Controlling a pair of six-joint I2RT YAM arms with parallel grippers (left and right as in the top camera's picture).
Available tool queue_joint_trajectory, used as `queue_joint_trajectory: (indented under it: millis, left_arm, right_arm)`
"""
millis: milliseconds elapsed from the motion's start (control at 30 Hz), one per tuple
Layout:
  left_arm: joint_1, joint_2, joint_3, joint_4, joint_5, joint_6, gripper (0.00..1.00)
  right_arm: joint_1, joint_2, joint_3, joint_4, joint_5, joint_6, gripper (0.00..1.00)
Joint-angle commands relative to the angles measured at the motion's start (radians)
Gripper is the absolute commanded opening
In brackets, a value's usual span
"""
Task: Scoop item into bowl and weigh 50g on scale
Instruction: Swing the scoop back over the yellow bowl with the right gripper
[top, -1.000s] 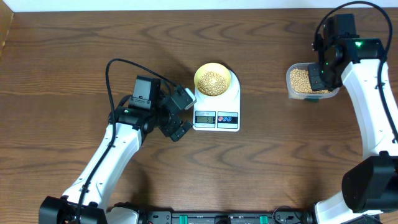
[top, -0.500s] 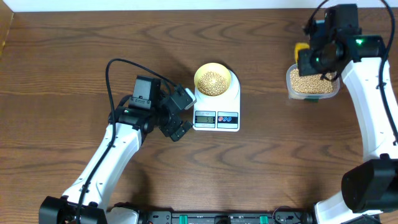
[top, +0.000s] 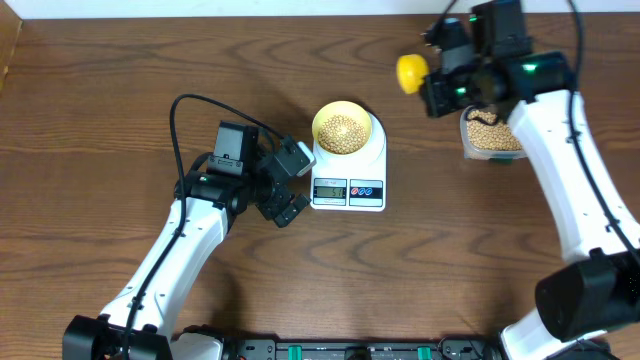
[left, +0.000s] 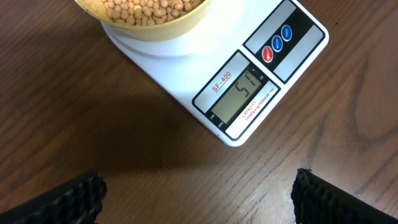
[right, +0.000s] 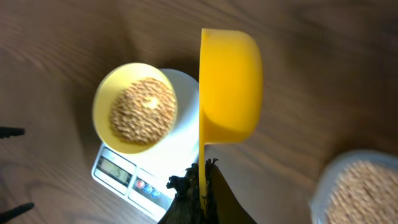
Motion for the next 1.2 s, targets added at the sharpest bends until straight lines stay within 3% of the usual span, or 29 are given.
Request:
queue_joint_trajectory:
  millis: [0,533,1167]
  left_arm:
    - [0.005,-0.013,0.001,0.000,0.013,0.014,0.97]
    - [0.005,-0.013,0.001,0.000,0.013,0.014,0.97]
    - [0.005,-0.013,0.001,0.000,0.013,0.014,0.98]
  right_arm:
    - [0.055,0.028,0.019,0.056,-0.016,-0.036,0.01]
    - [0.218,0.117,0.018,0.093,-0.013,-0.096,0.01]
    - [0.253,0.156,-0.008,0.069,0.072,-0.107,0.01]
